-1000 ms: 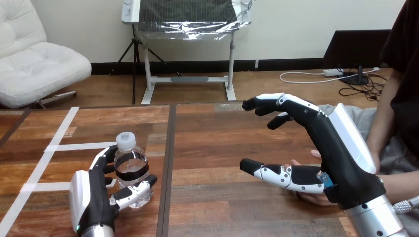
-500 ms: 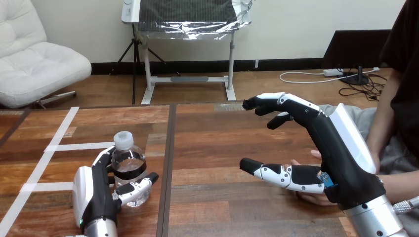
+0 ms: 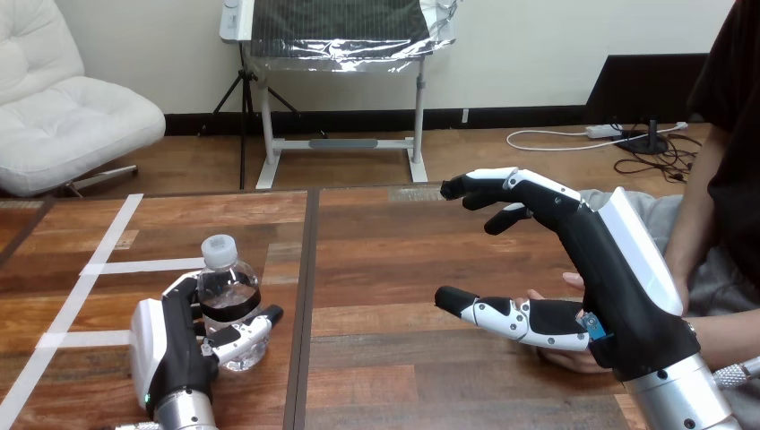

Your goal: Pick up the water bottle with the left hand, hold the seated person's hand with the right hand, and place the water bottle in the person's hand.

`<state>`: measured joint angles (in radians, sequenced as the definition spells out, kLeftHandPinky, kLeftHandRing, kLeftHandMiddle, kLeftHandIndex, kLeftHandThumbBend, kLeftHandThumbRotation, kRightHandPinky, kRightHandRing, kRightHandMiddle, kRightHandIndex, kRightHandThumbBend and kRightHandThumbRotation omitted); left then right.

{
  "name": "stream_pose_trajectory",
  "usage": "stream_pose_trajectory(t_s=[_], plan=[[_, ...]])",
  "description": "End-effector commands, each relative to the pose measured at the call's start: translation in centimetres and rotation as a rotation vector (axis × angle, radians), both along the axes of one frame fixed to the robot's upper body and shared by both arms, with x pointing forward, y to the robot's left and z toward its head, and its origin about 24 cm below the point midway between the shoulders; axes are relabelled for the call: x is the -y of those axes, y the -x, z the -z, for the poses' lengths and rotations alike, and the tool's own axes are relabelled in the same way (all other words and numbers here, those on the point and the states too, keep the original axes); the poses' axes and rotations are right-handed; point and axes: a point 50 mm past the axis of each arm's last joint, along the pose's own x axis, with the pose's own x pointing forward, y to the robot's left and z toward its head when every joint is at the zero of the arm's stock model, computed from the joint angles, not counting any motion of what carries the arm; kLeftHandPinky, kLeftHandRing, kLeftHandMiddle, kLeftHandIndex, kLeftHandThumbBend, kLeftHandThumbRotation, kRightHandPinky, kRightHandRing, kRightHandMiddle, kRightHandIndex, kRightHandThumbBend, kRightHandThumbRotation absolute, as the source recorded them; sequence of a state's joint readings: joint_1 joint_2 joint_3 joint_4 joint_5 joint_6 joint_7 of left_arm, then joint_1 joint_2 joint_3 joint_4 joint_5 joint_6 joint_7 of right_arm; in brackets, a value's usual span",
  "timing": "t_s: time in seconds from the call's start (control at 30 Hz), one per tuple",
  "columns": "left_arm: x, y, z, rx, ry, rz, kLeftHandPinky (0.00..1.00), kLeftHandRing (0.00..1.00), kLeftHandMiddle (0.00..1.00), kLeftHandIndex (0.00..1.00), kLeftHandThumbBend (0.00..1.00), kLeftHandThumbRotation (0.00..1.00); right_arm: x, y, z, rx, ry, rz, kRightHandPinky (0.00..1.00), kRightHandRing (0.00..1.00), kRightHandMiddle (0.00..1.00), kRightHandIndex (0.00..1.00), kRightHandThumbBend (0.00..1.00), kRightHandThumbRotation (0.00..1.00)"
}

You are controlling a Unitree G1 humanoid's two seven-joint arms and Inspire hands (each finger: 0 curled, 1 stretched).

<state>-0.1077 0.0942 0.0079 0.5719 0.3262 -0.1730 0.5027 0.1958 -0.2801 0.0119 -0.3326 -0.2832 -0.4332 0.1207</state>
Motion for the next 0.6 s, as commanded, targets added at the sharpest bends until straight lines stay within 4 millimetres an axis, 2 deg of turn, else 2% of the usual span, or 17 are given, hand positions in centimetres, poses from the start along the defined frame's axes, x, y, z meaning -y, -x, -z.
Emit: stream_pose_trajectory(t_s=[0.0,0.57], plan=[[0.62,-2.15,-1.86,0.101,-0.016,0.011,0.38,0.44,0.48,0.50,0.76,0.00,-0.42,-0.10,-1.54,0.077,-0.016,-0.025,0.57,0.70,0.76,0.69,0.68,0.00],[0.54,-2.21,-1.69,0.122,-0.026,0.002,0.38,0.42,0.46,0.45,0.73,0.00,-0.35,-0.12,-1.55,0.076,-0.020,-0.022,0.57,0.70,0.75,0.69,0.68,0.00]])
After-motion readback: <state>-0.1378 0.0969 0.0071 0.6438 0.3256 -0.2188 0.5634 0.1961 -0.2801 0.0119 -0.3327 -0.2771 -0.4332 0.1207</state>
